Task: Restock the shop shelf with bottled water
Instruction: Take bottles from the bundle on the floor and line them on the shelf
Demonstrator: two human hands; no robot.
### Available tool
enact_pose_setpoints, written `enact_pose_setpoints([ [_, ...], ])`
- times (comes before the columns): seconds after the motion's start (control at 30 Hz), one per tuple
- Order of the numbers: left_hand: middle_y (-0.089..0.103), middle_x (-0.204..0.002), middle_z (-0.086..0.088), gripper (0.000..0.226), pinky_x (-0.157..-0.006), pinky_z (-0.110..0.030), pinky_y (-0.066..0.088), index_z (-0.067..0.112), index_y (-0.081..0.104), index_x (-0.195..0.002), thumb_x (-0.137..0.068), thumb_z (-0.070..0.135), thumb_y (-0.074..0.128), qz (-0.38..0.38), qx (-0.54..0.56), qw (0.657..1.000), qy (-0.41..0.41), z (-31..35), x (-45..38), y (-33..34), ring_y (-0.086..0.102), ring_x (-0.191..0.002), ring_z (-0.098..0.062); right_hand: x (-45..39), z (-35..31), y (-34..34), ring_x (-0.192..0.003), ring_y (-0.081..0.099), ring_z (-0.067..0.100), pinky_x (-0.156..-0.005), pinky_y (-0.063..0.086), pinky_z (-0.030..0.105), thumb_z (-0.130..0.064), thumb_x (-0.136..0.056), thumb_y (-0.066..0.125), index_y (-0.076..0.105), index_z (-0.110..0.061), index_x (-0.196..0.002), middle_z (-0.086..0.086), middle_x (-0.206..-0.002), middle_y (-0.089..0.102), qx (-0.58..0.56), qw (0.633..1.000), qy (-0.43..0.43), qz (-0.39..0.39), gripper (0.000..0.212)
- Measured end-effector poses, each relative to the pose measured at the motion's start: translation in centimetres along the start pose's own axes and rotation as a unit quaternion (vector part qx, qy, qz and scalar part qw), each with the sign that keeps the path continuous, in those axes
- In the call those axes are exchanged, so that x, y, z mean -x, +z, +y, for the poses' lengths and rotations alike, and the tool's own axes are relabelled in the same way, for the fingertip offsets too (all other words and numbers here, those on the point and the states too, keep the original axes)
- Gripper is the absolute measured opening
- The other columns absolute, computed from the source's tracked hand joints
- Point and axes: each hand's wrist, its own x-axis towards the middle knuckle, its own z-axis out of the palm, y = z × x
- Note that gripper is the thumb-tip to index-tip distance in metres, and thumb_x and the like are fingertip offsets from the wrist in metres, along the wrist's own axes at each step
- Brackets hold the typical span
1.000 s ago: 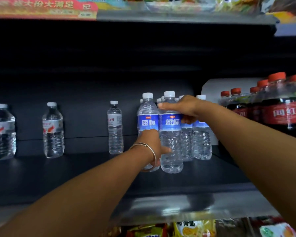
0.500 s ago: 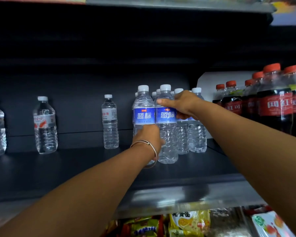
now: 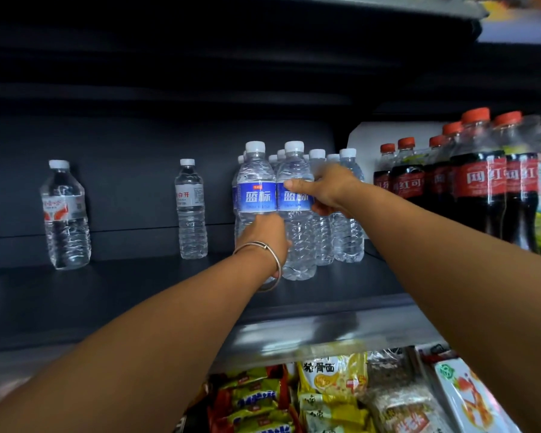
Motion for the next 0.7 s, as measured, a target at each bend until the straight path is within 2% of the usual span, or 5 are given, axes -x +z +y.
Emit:
enact_pose_setpoints([
  [0.07, 0.067, -0.095, -0.020, 0.021, -0.074, -0.043, 0.058, 0.003, 0.062, -0.092, -0.087, 0.022, 0.056, 0.001, 0.002, 1.000, 0.009, -0.1, 0.3, 0.0, 0.068, -0.083, -0.036, 0.5, 0.3, 0.0, -0.059, 0.054, 0.023, -0.066, 0.054, 0.035, -0.050, -0.073, 0.072, 0.053, -0.007, -0.088, 0.017, -0.073, 0.058, 0.012, 1.000, -0.003, -0.005, 0.049],
  [0.2, 0.066, -0.099, -0.020, 0.018, -0.081, -0.041, 0.054, 0.003, 0.062, -0.091, -0.085, 0.021, 0.060, 0.022, 0.030, 0.998, 0.057, 1.6, 1.9, -0.3, 0.064, -0.091, -0.037, 3.1, 1.2, -1.4, -0.079, 0.063, 0.030, -0.082, 0.055, 0.043, -0.033, -0.085, 0.068, 0.058, -0.002, -0.111, 0.016, -0.094, 0.061, 0.087, 0.992, -0.062, 0.060, 0.042],
  [0.3, 0.065, -0.102, -0.018, 0.014, -0.086, -0.041, 0.051, 0.006, 0.061, -0.094, -0.084, 0.014, 0.057, 0.028, 0.053, 0.992, 0.111, 4.0, 4.1, -0.2, 0.061, -0.097, -0.036, 6.9, 2.2, -3.7, -0.099, 0.061, 0.031, -0.089, 0.049, 0.038, -0.024, -0.087, 0.063, 0.062, -0.007, -0.115, 0.015, -0.106, 0.065, 0.268, 0.948, -0.128, 0.117, 0.032],
  [0.4, 0.063, -0.107, -0.018, 0.017, -0.089, -0.041, 0.049, 0.007, 0.058, -0.099, -0.083, 0.012, 0.059, 0.008, 0.085, 0.983, 0.163, 6.3, 7.2, 1.1, 0.059, -0.102, -0.035, 12.1, 4.4, -5.9, -0.102, 0.059, 0.034, -0.084, 0.049, 0.038, -0.013, -0.086, 0.056, 0.064, -0.010, -0.114, 0.017, -0.110, 0.065, 0.385, 0.900, -0.146, 0.142, 0.029],
  [0.7, 0.046, -0.129, -0.009, 0.037, -0.096, -0.041, 0.038, 0.015, 0.046, -0.121, -0.086, 0.021, 0.057, -0.122, 0.044, 0.949, 0.288, 10.9, 20.2, 12.9, 0.044, -0.122, -0.030, 29.4, 17.9, -7.8, -0.104, 0.056, 0.035, -0.078, 0.043, 0.037, -0.012, -0.082, 0.053, 0.059, -0.010, -0.110, 0.015, -0.109, 0.061, 0.579, 0.813, 0.043, 0.029, 0.029],
])
